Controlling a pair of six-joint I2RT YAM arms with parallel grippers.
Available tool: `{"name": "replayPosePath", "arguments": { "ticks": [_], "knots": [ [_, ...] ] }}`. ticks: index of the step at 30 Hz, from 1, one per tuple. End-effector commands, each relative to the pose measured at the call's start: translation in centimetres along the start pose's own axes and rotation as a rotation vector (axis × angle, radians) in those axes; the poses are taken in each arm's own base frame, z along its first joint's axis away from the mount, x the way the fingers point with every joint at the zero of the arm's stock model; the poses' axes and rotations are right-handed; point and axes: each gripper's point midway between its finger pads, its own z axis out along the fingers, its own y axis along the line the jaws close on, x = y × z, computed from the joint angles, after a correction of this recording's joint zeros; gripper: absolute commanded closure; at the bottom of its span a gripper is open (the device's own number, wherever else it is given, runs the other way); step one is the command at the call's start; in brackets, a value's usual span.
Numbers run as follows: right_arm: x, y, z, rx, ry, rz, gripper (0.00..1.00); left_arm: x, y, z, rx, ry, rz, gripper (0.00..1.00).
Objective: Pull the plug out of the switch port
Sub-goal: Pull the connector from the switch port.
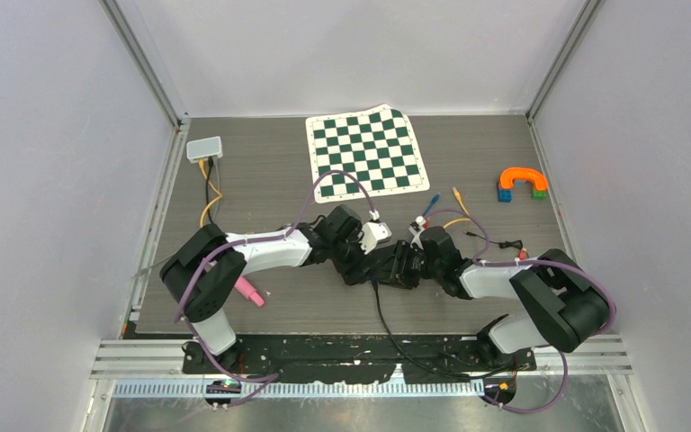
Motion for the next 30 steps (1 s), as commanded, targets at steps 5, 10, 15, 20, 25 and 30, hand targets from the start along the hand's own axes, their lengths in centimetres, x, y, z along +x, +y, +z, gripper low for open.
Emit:
{"name": "replayPosePath", "arguments": {
  "ticks": [5, 10, 15, 20, 25, 30],
  "knots": [
    [-1.5, 0.5, 0.2, 0.022, -0.082, -0.004, 0.57, -0.3, -1.9, -0.6, 0.06, -0.016, -0.006, 0.51],
    [-1.2, 0.6, 0.4, 0.026, -0.073, -0.013, 0.75, -0.2, -2.0, -0.6, 0.058, -0.017, -0.012, 0.52],
    [-1.1, 0.4, 0.0, 0.044, -0.069, -0.026, 0.84, -0.3, -1.9, -0.7, 0.053, -0.019, -0.014, 0.53],
    [-1.0, 0.3, -0.4, 0.051, -0.073, -0.032, 0.67, -0.4, -2.0, -0.7, 0.055, -0.02, -0.017, 0.55],
    [-0.9, 0.3, -0.1, 0.053, -0.061, -0.027, 0.58, -0.7, -2.4, -0.7, 0.081, -0.022, -0.032, 0.56],
    [-0.7, 0.9, 0.5, -0.006, -0.051, 0.011, 0.57, -0.6, -2.7, -0.6, 0.091, -0.02, -0.053, 0.57]
  ]
}}
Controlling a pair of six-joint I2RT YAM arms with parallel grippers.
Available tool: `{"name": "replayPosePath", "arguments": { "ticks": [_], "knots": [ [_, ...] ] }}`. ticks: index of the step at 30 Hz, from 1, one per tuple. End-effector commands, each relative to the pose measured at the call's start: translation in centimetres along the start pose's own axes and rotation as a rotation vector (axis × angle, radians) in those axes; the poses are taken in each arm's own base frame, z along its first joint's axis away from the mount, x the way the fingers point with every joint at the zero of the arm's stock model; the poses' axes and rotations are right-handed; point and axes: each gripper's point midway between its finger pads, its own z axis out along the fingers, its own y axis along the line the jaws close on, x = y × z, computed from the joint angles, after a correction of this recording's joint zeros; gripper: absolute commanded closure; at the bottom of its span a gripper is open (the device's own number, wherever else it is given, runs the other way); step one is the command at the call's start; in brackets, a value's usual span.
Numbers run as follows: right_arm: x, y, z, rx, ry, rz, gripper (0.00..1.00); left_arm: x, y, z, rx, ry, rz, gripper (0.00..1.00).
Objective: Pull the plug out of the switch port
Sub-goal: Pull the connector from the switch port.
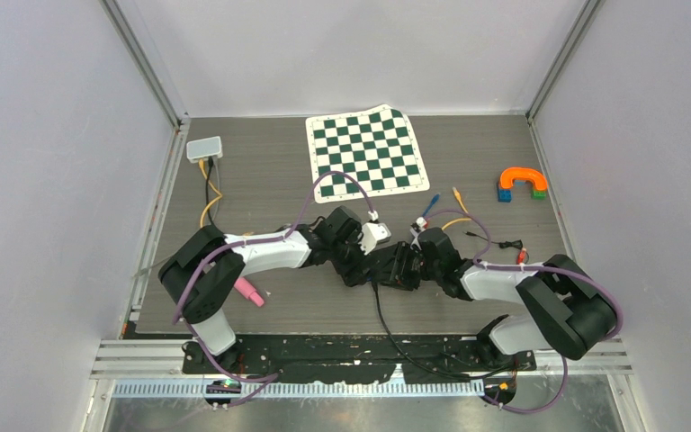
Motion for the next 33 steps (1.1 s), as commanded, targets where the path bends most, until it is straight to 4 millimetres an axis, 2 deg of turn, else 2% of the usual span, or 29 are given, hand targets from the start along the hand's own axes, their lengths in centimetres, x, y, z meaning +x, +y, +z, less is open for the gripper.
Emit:
{"name": "replayPosePath", "arguments": {
  "ticks": [1, 5, 11, 14, 17, 20, 25, 30, 33],
  "knots": [
    [-0.9, 1.1, 0.8, -0.057, -0.035, 0.023, 0.57, -0.7, -2.3, -0.4, 0.091, -0.02, -0.029, 0.57],
    [-0.5, 1.4, 1.3, -0.079, -0.013, 0.041, 0.57, -0.8, -2.3, -0.4, 0.089, -0.02, -0.053, 0.58],
    [-0.1, 1.7, 0.8, -0.098, -0.022, 0.064, 0.57, -0.5, -2.3, -0.2, 0.081, -0.014, -0.071, 0.59],
    [-0.3, 0.6, 0.7, -0.059, -0.052, 0.08, 0.6, -0.5, -2.6, -0.4, 0.097, -0.025, -0.06, 0.59],
    [-0.5, 0.4, 0.9, -0.044, -0.06, 0.082, 0.63, -0.4, -2.9, -0.5, 0.111, -0.028, -0.051, 0.59],
    [-0.8, 1.1, 1.3, -0.073, -0.055, 0.08, 0.7, -0.4, -3.2, -0.6, 0.122, -0.03, -0.041, 0.6],
    [-0.7, 1.1, 1.4, -0.086, -0.056, 0.097, 0.75, -0.2, -3.3, -0.6, 0.12, -0.026, -0.035, 0.6],
    [-0.7, 1.1, 1.3, -0.081, -0.053, 0.076, 0.9, 0.1, -3.1, -0.6, 0.11, -0.02, -0.033, 0.6],
    [-0.6, 1.1, 1.1, -0.07, -0.043, 0.05, 0.95, 0.4, -2.8, -0.6, 0.095, -0.009, -0.029, 0.61]
  ]
}}
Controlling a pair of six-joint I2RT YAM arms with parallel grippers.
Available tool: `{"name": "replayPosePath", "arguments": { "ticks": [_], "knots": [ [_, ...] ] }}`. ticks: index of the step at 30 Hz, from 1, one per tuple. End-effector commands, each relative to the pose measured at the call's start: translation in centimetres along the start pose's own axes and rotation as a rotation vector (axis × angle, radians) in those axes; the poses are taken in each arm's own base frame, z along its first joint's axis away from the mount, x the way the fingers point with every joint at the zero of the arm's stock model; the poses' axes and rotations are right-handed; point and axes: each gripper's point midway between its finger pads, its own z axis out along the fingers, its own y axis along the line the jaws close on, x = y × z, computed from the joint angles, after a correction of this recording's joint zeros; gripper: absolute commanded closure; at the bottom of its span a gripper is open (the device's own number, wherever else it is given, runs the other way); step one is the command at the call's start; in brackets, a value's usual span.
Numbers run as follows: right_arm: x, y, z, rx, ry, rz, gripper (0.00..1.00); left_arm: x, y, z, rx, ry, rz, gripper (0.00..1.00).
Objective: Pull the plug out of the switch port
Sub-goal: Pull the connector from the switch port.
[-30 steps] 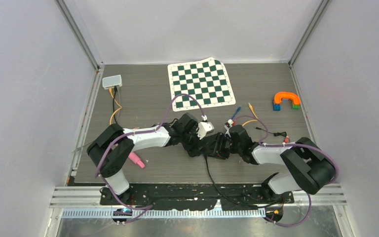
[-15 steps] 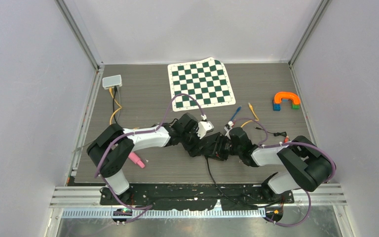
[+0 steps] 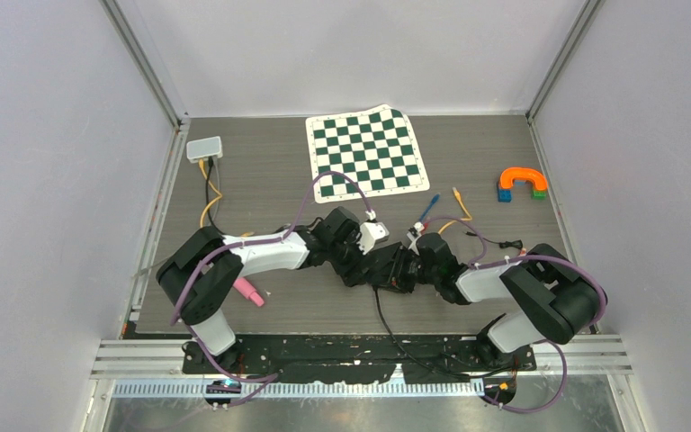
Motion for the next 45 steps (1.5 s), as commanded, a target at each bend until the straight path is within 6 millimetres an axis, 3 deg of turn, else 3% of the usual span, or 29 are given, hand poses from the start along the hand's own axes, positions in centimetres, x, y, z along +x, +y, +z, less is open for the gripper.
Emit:
{"name": "replayPosePath", "arguments": {
  "ticks": [1, 17, 24, 45],
  "knots": [
    [-1.4, 0.8, 0.1, -0.004, -0.058, -0.044, 0.95, 0.4, -2.7, -0.5, 0.093, 0.009, -0.002, 0.62],
    [1.4, -0.3, -0.6, -0.017, 0.086, -0.083, 0.95, 1.1, -1.3, 0.0, 0.022, 0.035, -0.026, 0.66],
    [2.0, 0.7, -1.2, -0.079, 0.106, -0.096, 0.95, 1.1, -0.9, -0.1, 0.024, 0.018, -0.055, 0.68],
    [3.8, 1.0, -2.6, -0.087, 0.221, -0.214, 0.95, 2.1, 0.5, 0.2, -0.048, 0.08, -0.058, 0.7]
  ]
}}
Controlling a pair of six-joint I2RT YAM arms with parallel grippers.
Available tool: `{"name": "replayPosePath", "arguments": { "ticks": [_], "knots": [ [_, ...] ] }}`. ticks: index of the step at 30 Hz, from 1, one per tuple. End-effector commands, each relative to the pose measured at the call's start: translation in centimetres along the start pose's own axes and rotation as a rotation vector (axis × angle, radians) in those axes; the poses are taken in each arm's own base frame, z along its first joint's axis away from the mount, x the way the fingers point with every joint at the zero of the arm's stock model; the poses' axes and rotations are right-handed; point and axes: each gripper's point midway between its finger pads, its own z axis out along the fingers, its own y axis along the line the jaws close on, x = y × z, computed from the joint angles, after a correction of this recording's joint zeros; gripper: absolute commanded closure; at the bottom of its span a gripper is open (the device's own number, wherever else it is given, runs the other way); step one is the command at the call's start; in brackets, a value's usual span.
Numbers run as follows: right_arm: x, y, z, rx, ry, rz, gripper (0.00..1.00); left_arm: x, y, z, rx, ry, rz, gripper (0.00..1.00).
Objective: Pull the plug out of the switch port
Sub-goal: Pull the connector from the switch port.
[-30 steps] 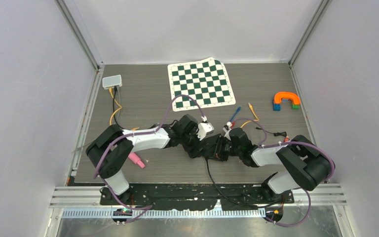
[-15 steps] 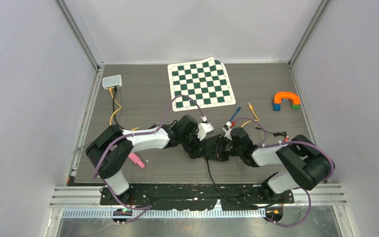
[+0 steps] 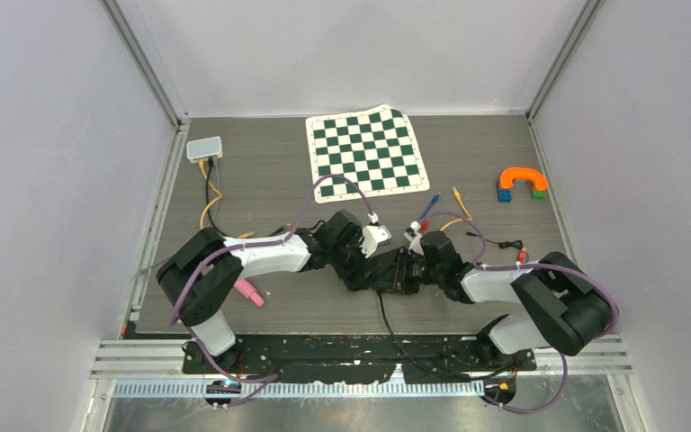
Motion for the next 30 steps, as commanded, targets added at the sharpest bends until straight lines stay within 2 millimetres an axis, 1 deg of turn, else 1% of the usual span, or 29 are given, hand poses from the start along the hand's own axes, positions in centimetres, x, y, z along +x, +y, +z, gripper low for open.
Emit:
{"name": "replayPosePath", "arguments": {
  "ticks": [1, 4, 7, 10, 14, 17, 23, 30],
  "knots": [
    [2.0, 1.5, -0.8, -0.066, 0.11, -0.047, 0.95, 2.0, 1.5, 0.1, -0.07, 0.077, -0.03, 0.7],
    [2.1, 1.2, -0.8, -0.055, 0.118, -0.048, 0.95, 2.1, 1.7, 0.1, -0.085, 0.086, -0.036, 0.71],
    [2.3, 0.3, -0.8, -0.005, 0.131, -0.063, 0.95, 2.3, 2.1, 0.1, -0.105, 0.096, -0.046, 0.71],
    [2.7, 0.1, -0.9, 0.006, 0.154, -0.093, 0.95, 2.6, 2.4, 0.3, -0.123, 0.111, -0.055, 0.72],
    [3.1, 1.2, -1.0, -0.058, 0.191, -0.108, 0.95, 2.8, 2.4, 0.4, -0.124, 0.115, -0.059, 0.72],
    [3.4, 1.8, -1.1, -0.09, 0.214, -0.112, 0.95, 3.1, 2.9, 0.3, -0.152, 0.124, -0.061, 0.73],
    [3.6, 1.2, -1.4, -0.036, 0.244, -0.166, 0.95, 3.6, 3.0, 0.3, -0.159, 0.133, -0.061, 0.73],
    [4.1, 0.8, -1.7, -0.016, 0.262, -0.168, 0.95, 3.3, 3.1, 0.2, -0.166, 0.127, -0.059, 0.74]
  ]
}}
